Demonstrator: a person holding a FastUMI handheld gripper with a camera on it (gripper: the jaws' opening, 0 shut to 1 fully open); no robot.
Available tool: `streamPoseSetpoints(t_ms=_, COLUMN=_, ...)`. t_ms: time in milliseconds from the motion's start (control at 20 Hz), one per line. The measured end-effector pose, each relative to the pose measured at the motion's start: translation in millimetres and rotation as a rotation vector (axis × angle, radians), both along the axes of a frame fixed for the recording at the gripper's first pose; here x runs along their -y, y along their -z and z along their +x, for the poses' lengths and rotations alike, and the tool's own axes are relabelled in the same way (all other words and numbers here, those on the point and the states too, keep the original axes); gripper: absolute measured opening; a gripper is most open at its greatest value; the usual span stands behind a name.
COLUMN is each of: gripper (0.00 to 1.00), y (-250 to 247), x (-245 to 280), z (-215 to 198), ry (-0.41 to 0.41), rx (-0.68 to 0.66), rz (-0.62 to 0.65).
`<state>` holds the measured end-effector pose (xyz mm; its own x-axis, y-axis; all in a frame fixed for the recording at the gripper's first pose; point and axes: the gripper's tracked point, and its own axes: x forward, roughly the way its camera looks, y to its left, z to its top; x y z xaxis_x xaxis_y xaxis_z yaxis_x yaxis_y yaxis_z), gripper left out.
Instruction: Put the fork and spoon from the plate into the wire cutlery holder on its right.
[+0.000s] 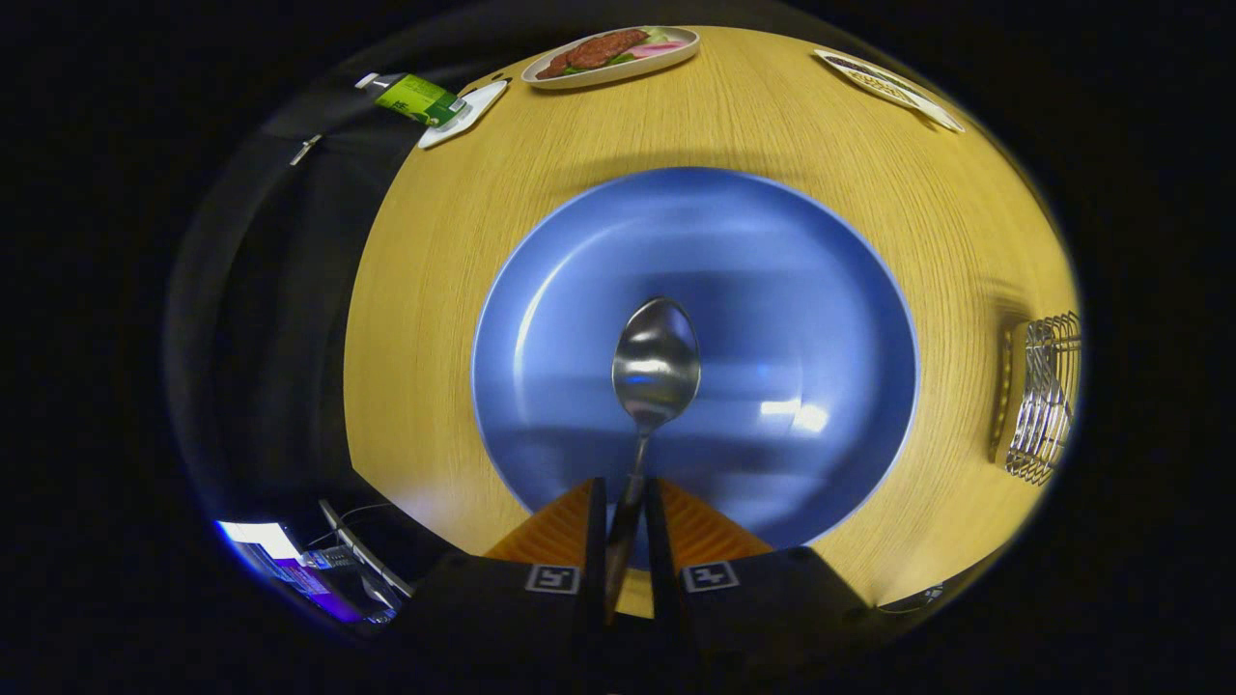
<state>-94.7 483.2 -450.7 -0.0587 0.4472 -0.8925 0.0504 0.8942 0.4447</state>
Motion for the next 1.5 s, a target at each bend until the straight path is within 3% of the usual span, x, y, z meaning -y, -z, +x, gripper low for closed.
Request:
streamPoseSetpoints(t_ms=100, gripper=0.11, y=-7, x=0, z=-2, ry=-0.019, rx=0.0, rz=0.03)
streamPoseSetpoints(t_ms=200, gripper=0.09, y=-15, x=4, z=-3, ry=-0.034, rx=-0.002, rz=0.071)
streamPoseSetpoints(t_ms=500, gripper=0.08, y=-55, x=36, z=9, ry=-0.01, rx=0.042, rz=0.148)
streamPoseSetpoints(t_ms=750, gripper=0.09, y=-102, x=79, z=28, ry=0.056, rx=0.076, rz=0.207)
streamPoseSetpoints(t_ms=1250, gripper=0.09, y=-162, x=225, z=40, ry=0.113, rx=0.071, rz=0.14)
streamPoseSetpoints(t_ms=1500, gripper=0.08, y=-158, x=273, z=23, ry=0.073, rx=-0.034, rz=0.077)
